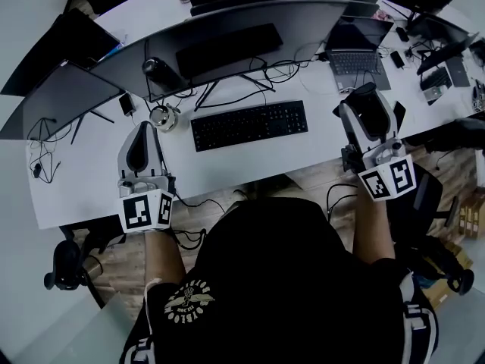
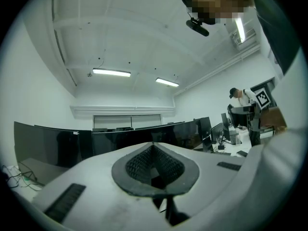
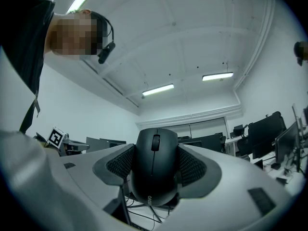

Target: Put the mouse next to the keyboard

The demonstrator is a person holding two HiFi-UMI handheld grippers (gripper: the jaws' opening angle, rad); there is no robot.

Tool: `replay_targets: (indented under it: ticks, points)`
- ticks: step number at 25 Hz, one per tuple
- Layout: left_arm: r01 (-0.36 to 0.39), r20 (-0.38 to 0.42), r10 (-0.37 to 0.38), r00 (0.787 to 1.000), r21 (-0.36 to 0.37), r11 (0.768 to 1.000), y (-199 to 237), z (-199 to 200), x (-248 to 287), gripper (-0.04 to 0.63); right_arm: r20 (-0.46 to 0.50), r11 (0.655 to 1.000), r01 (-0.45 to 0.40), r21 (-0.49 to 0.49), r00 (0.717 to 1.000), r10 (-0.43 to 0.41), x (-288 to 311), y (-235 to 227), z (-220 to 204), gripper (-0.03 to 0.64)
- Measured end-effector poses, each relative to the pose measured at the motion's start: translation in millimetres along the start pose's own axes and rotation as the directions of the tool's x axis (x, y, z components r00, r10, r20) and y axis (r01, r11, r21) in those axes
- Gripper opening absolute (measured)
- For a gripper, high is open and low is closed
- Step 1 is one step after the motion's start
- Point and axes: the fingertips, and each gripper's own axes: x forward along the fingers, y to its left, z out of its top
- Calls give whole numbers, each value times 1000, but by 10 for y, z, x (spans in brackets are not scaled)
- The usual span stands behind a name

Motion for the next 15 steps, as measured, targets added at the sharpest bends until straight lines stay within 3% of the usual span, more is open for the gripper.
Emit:
replay_targets:
  ticks: [15]
  points:
    - [32, -46, -32, 998, 10, 999, -329, -121, 443, 2, -192, 995, 83, 63, 979, -70, 33, -717, -1013, 287]
